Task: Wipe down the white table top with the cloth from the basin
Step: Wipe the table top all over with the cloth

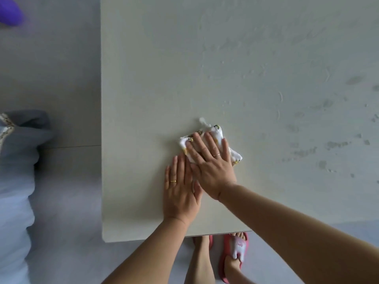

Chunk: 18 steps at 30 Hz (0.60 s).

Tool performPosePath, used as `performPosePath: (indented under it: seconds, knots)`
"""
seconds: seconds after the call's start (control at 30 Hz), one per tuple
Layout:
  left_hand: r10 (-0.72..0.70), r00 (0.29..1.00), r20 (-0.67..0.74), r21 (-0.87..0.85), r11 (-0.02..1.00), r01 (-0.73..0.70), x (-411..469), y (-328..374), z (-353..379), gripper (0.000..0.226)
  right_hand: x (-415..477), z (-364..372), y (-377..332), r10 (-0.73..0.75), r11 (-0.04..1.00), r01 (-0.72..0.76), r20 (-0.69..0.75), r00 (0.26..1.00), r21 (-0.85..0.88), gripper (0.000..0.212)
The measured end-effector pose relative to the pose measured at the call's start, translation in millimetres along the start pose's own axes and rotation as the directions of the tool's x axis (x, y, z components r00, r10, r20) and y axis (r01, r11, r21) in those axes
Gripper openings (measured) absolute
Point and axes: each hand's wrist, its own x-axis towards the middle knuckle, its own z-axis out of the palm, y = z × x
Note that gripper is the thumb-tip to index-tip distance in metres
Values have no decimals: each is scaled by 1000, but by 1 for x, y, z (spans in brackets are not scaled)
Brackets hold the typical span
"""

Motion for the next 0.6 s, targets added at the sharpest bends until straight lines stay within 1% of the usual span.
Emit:
performPosePath:
  seconds: [0.07, 0.1, 0.13, 0.17, 0.2, 0.23, 0.27, 0.3, 0.33, 0.37, 0.4, 0.43, 0.47, 0.5, 0.53, 0.57, 0.6]
  knots:
    - [13, 1000, 0, -3, 1000, -13, 1, -1, -2, 59, 5, -7, 22, -185, 982, 186, 26, 982, -45, 55]
    - [18, 1000, 1, -5, 1000, -18, 1, -1, -2, 60, 9, -11, 36, -227, 971, 228, 18, 974, -72, 54]
    - [21, 1000, 1, -14, 1000, -21, 1, -1, -3, 61, 13, -14, 49, -201, 976, 201, 3, 979, -88, 53]
    - [25, 1000, -2, -28, 999, -25, 1, -1, -4, 62, 19, -17, 60, -100, 993, 99, -20, 995, -67, 52]
    - [30, 1000, -6, -43, 999, -31, 2, -1, -6, 62, 24, -19, 66, 52, 999, -53, -49, 997, -13, 51]
    - [40, 999, -12, -55, 998, -40, 5, -1, -9, 63, 30, -19, 65, 216, 976, -212, -75, 974, 60, 51]
    - [53, 998, -21, -64, 997, -54, 10, -2, -12, 64, 36, -18, 54, 350, 933, -339, -90, 932, 119, 53]
    - [63, 997, -36, -75, 995, -66, 18, -3, -15, 65, 39, -16, 39, 433, 896, -419, -86, 897, 145, 55]
    - [62, 996, -58, -94, 993, -67, 28, -4, -19, 65, 41, -13, 22, 440, 892, -427, -71, 895, 147, 57]
    - [43, 995, -88, -119, 991, -54, 39, -7, -24, 65, 39, -10, 7, 364, 927, -356, -51, 930, 119, 57]
    - [9, 992, -123, -142, 990, -26, 52, -9, -28, 65, 36, -7, -4, 227, 972, -225, -21, 974, 65, 57]
    - [-29, 988, -153, -156, 988, 4, 66, -12, -32, 65, 30, -7, -8, 71, 997, -71, 17, 997, 11, 56]
    - [-58, 983, -172, -161, 986, 30, 80, -14, -35, 64, 28, -9, -2, -66, 997, 68, 46, 997, -26, 55]
    - [-74, 981, -178, -158, 986, 46, 91, -17, -36, 64, 29, -15, 10, -168, 985, 171, 55, 984, -40, 55]
    - [-80, 982, -174, -146, 988, 55, 100, -20, -36, 62, 33, -19, 25, -225, 972, 228, 50, 973, -56, 55]
    - [-80, 984, -158, -127, 990, 60, 107, -23, -34, 60, 39, -22, 40, -213, 974, 215, 39, 976, -70, 55]
    - [-79, 988, -132, -105, 992, 66, 112, -25, -30, 59, 46, -26, 55, -126, 990, 127, 26, 992, -58, 56]
